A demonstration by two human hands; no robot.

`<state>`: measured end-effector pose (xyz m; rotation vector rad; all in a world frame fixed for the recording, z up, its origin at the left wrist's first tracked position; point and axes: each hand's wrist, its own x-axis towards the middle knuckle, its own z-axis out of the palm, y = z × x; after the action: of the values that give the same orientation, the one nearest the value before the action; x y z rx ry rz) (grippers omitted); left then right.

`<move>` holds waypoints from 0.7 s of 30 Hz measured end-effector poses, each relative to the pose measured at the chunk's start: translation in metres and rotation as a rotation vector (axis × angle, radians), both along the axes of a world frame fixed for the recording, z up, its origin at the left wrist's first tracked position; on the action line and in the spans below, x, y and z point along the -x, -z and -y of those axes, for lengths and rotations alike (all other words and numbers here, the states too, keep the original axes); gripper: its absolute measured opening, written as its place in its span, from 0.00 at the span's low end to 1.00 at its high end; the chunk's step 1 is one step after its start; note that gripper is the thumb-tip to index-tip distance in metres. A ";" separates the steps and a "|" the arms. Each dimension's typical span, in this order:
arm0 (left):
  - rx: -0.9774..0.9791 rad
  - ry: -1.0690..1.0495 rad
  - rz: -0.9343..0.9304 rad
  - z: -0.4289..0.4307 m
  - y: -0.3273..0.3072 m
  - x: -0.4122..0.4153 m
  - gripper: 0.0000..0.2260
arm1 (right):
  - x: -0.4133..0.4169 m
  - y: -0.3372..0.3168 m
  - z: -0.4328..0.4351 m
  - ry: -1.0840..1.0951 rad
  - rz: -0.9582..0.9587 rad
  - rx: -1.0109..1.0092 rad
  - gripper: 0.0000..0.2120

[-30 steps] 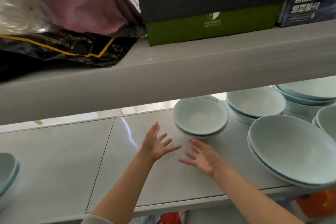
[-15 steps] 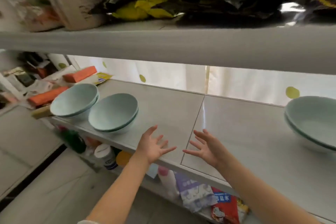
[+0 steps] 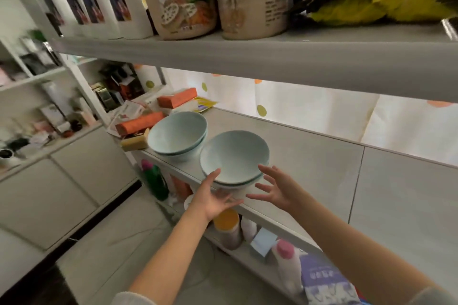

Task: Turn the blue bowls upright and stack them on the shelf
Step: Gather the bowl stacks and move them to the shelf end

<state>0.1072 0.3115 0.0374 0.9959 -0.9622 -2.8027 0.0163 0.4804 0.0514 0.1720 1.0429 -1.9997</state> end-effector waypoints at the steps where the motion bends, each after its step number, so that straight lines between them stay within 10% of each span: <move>1: 0.012 0.001 0.003 0.005 0.000 0.002 0.48 | 0.001 0.002 0.006 -0.008 -0.013 -0.006 0.42; 8: 0.072 -0.039 -0.029 0.010 0.001 0.014 0.32 | 0.005 0.000 0.019 -0.030 -0.083 -0.047 0.31; 21: 0.062 0.079 -0.116 -0.057 -0.001 0.031 0.32 | -0.006 -0.006 -0.063 0.126 -0.094 0.003 0.30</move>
<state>0.0757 0.3686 0.0380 0.7951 -1.0896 -2.8374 0.0225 0.5435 0.0572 0.1461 1.1117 -2.1400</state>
